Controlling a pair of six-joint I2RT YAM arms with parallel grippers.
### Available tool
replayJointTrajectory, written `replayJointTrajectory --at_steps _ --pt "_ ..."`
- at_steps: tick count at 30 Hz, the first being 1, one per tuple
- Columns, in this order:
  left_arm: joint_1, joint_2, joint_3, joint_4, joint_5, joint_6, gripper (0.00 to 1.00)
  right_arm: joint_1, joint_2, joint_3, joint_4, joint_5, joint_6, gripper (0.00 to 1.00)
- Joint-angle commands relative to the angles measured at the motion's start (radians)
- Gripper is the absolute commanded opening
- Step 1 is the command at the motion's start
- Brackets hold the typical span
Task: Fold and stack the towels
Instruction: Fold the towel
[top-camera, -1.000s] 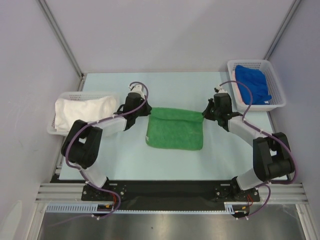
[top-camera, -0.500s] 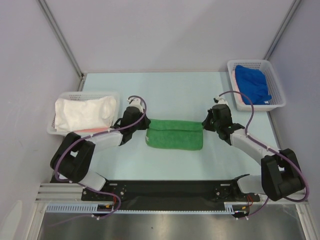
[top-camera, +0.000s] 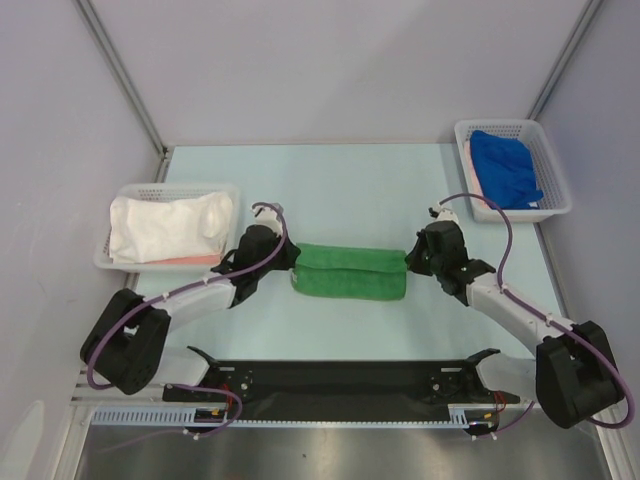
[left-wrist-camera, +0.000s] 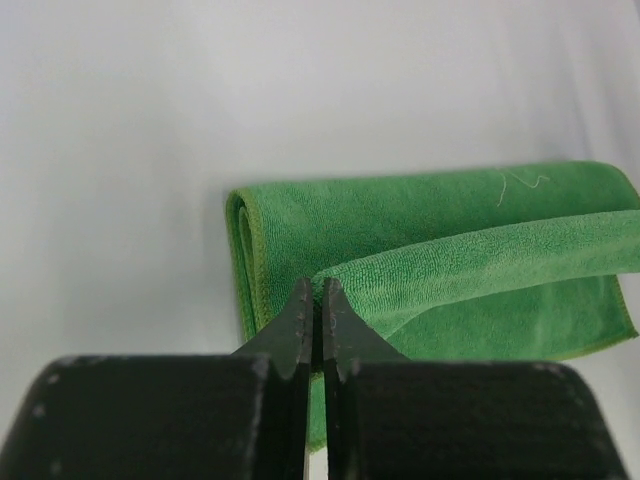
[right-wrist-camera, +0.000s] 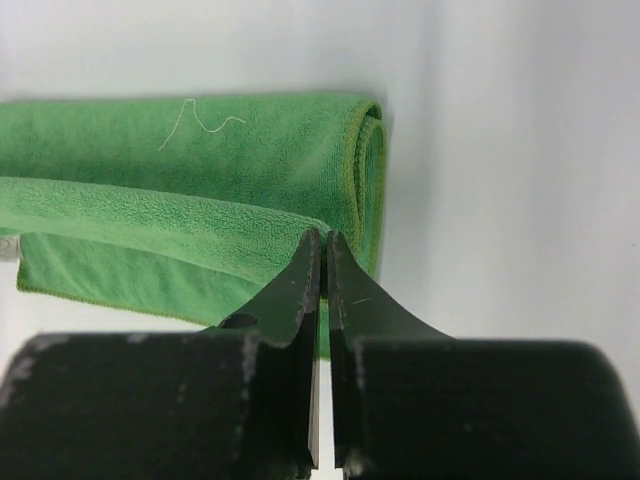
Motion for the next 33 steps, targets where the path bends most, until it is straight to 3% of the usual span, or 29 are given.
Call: replayJointTrajectory --at_steps 1,13,17,19,20,21,23,28,33 --pt "-0.013 -0.047 -0.036 0.001 -0.031 0.003 0.0 0.022 -0.04 -0.021 -0.026 0.05 0.022 0.0" --pt "-0.026 -0.125 -0.145 0.004 -0.033 0.013 0.01 0.075 -0.104 -0.106 -0.047 0.081 0.055 0.0" --pt "-0.027 -0.118 -0.173 0.024 -0.017 0.02 0.11 0.083 -0.101 -0.133 -0.034 0.076 0.067 0.0" --pt "-0.03 -0.119 -0.188 0.031 -0.008 0.016 0.22 0.089 -0.11 -0.134 -0.04 0.079 0.073 0.08" --pt "-0.032 -0.124 -0.193 0.035 -0.007 0.011 0.26 0.089 -0.117 -0.134 -0.044 0.081 0.079 0.15" --pt "-0.033 -0.136 -0.199 0.035 -0.005 0.005 0.29 0.089 -0.123 -0.134 -0.049 0.081 0.082 0.31" --pt "-0.038 -0.156 -0.202 0.022 -0.007 0.002 0.36 0.091 -0.147 -0.133 -0.063 0.069 0.088 0.4" --pt "-0.038 -0.277 -0.179 -0.076 -0.084 -0.015 0.44 0.094 -0.218 -0.113 -0.131 0.075 0.105 0.49" --pt "-0.038 -0.296 -0.106 -0.168 -0.137 -0.038 0.49 0.102 -0.213 -0.071 -0.136 0.067 0.117 0.46"
